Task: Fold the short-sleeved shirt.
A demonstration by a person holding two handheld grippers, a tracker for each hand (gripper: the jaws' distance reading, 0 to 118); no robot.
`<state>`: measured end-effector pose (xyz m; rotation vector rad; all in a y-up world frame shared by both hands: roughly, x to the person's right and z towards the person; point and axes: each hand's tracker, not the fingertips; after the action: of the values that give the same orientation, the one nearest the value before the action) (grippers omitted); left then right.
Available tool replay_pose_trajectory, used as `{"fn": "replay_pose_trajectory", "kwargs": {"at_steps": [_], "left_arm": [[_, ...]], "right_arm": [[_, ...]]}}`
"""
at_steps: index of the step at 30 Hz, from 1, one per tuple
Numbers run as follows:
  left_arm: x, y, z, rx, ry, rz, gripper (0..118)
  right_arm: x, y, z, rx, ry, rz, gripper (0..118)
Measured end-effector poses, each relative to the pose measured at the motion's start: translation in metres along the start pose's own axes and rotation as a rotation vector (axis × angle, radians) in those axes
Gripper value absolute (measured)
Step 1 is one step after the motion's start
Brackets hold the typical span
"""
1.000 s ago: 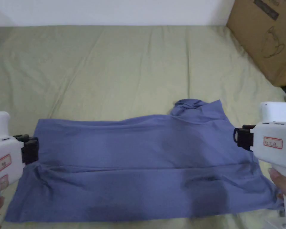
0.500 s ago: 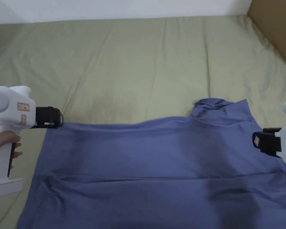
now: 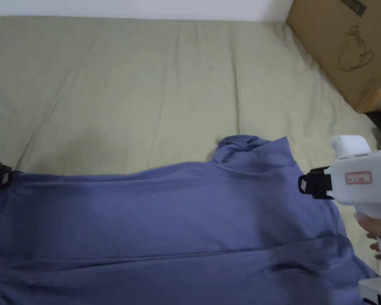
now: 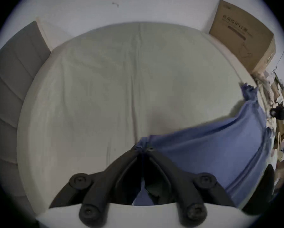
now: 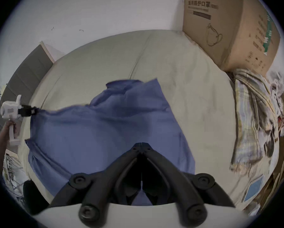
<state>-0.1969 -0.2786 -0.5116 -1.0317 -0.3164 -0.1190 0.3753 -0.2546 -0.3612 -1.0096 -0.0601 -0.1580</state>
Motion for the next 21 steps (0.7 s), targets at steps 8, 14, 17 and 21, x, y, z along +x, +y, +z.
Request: {"fn": "replay_pose_trajectory", "kwargs": {"at_steps": [8,14,17,21], "left_arm": [[-0.01,0.0,0.057,0.069,-0.039,0.037,0],[-0.006,-0.006,0.069,0.066,-0.037,0.065,0],[-0.007,-0.007,0.064,0.05,-0.027,0.07,0],[-0.008,-0.007,0.058,0.032,-0.021,0.078,0]], "right_arm": [[0.016,0.101,-0.073,-0.041,0.006,-0.1,82],[0.021,0.12,-0.117,-0.126,-0.075,-0.185,102],[0.023,0.119,-0.129,-0.162,-0.107,-0.185,102],[0.03,0.113,-0.125,-0.177,-0.048,-0.22,86]]}}
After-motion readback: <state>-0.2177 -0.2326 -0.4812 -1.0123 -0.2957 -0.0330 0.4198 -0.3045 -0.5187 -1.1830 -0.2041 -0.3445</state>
